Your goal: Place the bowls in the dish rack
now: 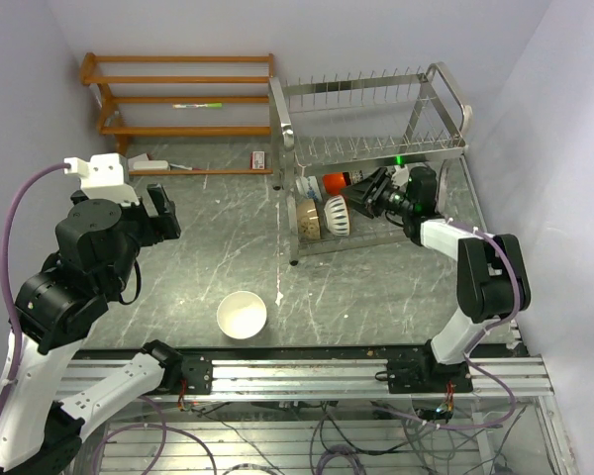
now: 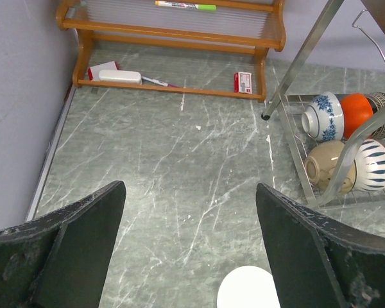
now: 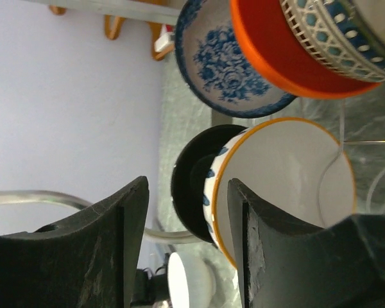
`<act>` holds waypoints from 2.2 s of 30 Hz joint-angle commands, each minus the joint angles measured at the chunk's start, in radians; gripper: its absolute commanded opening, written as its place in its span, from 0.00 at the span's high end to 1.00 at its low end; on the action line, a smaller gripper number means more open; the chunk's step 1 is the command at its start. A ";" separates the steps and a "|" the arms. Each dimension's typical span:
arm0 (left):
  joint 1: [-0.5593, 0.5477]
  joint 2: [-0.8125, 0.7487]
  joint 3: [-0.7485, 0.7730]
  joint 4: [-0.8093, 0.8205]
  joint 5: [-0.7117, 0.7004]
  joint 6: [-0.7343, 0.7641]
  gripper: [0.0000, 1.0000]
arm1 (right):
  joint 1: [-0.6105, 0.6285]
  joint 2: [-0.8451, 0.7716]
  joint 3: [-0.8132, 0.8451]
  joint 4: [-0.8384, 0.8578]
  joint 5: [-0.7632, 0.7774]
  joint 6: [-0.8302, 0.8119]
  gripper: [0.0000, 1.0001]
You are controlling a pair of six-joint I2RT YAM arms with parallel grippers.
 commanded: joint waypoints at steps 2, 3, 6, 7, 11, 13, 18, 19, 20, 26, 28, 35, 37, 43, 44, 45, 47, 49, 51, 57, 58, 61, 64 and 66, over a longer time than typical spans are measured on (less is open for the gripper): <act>-0.006 -0.015 -0.013 0.017 0.020 0.006 0.07 | -0.005 -0.074 0.060 -0.370 0.198 -0.194 0.48; -0.005 -0.017 -0.014 0.017 0.020 0.002 0.07 | -0.004 -0.081 0.069 -0.411 0.218 -0.213 0.48; -0.006 -0.023 -0.018 0.015 0.019 -0.005 0.07 | -0.002 -0.112 0.092 -0.494 0.265 -0.264 0.48; -0.006 -0.025 -0.020 0.015 0.020 -0.008 0.07 | -0.001 -0.119 0.097 -0.508 0.264 -0.276 0.47; -0.005 -0.029 -0.026 0.018 0.023 -0.017 0.07 | 0.003 -0.130 0.117 -0.545 0.214 -0.323 0.48; -0.006 -0.029 -0.026 0.021 0.025 -0.020 0.07 | 0.009 -0.135 0.152 -0.614 0.222 -0.368 0.48; -0.005 -0.033 -0.030 0.024 0.024 -0.025 0.07 | 0.012 -0.176 0.176 -0.804 0.324 -0.481 0.47; -0.006 -0.034 -0.032 0.025 0.023 -0.028 0.07 | 0.011 -0.179 0.181 -0.853 0.347 -0.501 0.47; -0.006 -0.035 -0.034 0.025 0.023 -0.030 0.07 | 0.012 -0.184 0.185 -0.887 0.371 -0.520 0.47; -0.005 -0.030 -0.031 0.033 0.023 -0.031 0.07 | 0.011 -0.225 0.167 -1.019 0.440 -0.596 0.46; -0.006 -0.029 -0.026 0.034 0.020 -0.026 0.07 | 0.012 -0.254 0.135 -1.038 0.440 -0.603 0.47; -0.006 -0.016 -0.024 0.046 0.024 -0.014 0.07 | 0.054 -0.427 0.038 -1.138 0.491 -0.592 0.47; -0.006 -0.011 -0.024 0.056 0.027 -0.012 0.07 | 0.093 -0.492 0.019 -1.187 0.511 -0.571 0.47; -0.006 0.020 -0.011 0.076 0.026 0.000 0.07 | 0.442 -0.597 0.000 -1.264 0.647 -0.408 0.48; -0.006 0.025 0.000 0.076 0.023 0.003 0.07 | 0.501 -0.594 0.005 -1.264 0.660 -0.385 0.48; -0.005 0.030 0.013 0.076 0.018 0.008 0.07 | 0.559 -0.585 0.012 -1.254 0.674 -0.370 0.48; -0.006 0.038 0.045 0.075 0.010 0.018 0.07 | 0.670 -0.555 0.048 -1.234 0.711 -0.363 0.48; -0.006 0.048 0.086 0.061 -0.002 0.023 0.07 | 0.772 -0.482 0.118 -1.220 0.752 -0.389 0.47; -0.006 0.055 0.134 0.037 -0.021 0.023 0.07 | 0.873 -0.399 0.205 -1.205 0.784 -0.439 0.46; -0.005 0.047 0.256 -0.050 -0.087 0.003 0.07 | 1.056 -0.159 0.384 -1.039 0.662 -0.587 0.44; -0.006 0.041 0.264 -0.063 -0.095 0.001 0.07 | 1.076 -0.115 0.415 -1.022 0.636 -0.610 0.44; -0.006 0.019 0.277 -0.094 -0.115 -0.009 0.07 | 1.130 0.014 0.523 -1.015 0.607 -0.659 0.42; -0.006 -0.001 0.294 -0.115 -0.133 -0.022 0.07 | 1.145 0.114 0.572 -0.988 0.556 -0.670 0.42; -0.006 -0.010 0.307 -0.124 -0.149 -0.026 0.07 | 1.150 0.169 0.597 -0.979 0.539 -0.680 0.42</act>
